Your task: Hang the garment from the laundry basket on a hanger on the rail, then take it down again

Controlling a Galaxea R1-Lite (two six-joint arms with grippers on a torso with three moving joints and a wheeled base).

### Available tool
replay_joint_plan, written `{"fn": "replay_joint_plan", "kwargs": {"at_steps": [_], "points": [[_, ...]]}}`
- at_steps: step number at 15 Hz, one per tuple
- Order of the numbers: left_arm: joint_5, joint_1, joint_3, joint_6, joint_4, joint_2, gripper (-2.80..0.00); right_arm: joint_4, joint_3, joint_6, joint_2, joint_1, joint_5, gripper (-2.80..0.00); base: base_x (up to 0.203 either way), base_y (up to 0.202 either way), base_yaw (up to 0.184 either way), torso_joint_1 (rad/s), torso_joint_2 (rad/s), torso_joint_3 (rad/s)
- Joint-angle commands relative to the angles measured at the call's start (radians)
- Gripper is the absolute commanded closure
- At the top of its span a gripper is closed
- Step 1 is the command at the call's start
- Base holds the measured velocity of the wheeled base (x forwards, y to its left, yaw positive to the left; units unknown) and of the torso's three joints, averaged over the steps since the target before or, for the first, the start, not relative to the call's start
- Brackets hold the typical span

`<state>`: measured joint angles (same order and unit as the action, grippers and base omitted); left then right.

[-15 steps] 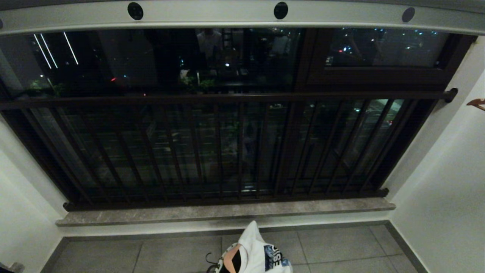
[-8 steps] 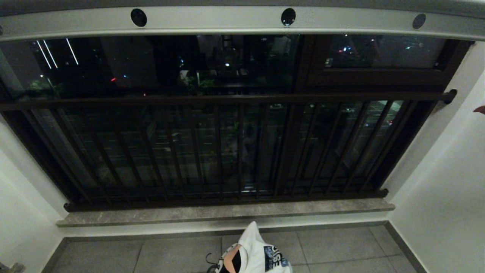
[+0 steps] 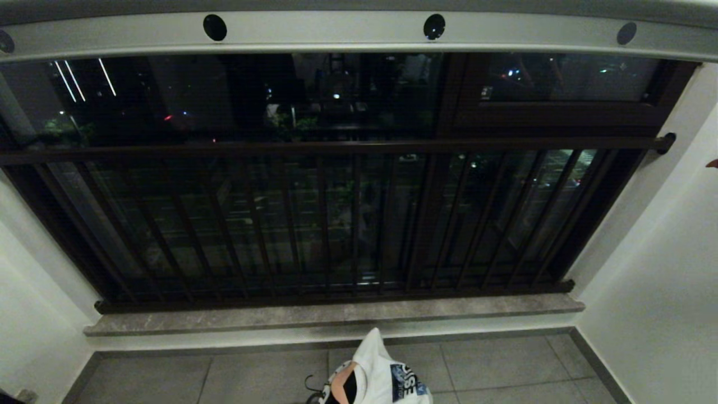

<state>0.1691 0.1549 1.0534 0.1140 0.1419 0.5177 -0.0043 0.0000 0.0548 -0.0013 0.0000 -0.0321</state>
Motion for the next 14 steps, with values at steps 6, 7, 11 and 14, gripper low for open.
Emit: {"fn": "replay_joint_plan", "kwargs": {"at_steps": [6, 7, 11, 14], "points": [[-0.002, 0.002, -0.016, 0.009, 0.001, 0.010, 0.00, 0.000, 0.000, 0.000, 0.001, 0.000, 0.000, 0.00, 0.000, 0.000, 0.000, 0.000, 0.00, 0.000], [-0.002, 0.002, -0.024, 0.014, 0.001, 0.012, 0.00, 0.000, 0.000, 0.000, 0.001, 0.000, 0.000, 0.00, 0.000, 0.000, 0.000, 0.000, 0.00, 0.000], [-0.014, 0.002, -0.040, 0.065, 0.001, 0.035, 0.00, 0.000, 0.000, 0.000, 0.001, 0.000, 0.000, 0.00, 0.000, 0.000, 0.000, 0.000, 0.00, 0.000], [-0.050, 0.002, -0.036, 0.104, 0.000, 0.052, 0.00, 0.000, 0.000, 0.000, 0.001, 0.000, 0.000, 0.00, 0.000, 0.000, 0.000, 0.000, 0.00, 0.000]]}}
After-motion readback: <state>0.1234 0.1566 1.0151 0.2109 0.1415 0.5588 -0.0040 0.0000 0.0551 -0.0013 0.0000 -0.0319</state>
